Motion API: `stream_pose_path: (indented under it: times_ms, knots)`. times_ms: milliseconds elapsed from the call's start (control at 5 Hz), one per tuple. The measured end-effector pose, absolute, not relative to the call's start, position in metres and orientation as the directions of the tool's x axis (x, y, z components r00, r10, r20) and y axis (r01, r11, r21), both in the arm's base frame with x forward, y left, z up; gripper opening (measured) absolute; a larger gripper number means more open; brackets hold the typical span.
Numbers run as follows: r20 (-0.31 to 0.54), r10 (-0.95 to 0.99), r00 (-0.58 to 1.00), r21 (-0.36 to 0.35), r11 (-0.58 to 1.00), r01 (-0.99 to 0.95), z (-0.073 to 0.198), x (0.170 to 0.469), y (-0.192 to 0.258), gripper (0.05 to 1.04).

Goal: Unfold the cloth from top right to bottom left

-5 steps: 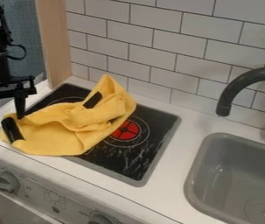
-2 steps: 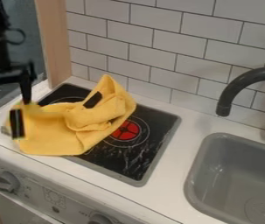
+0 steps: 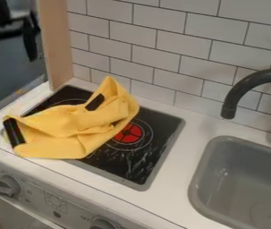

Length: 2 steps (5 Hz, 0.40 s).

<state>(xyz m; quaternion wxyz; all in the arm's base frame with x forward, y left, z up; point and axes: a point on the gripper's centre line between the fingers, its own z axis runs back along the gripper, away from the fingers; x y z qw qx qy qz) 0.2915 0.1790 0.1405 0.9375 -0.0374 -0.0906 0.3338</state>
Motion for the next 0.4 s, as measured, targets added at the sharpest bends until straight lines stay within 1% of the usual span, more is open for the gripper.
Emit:
stream_pose_path:
  times_ms: [200,400]
  knots:
    - [0.183,0.605,0.775,-0.12,0.796,-0.593,0.1502,0.2911,0.1676,0.999]
    - [0.185,0.604,0.775,-0.118,0.797,-0.593,0.1506,0.2908,0.1679,0.999]
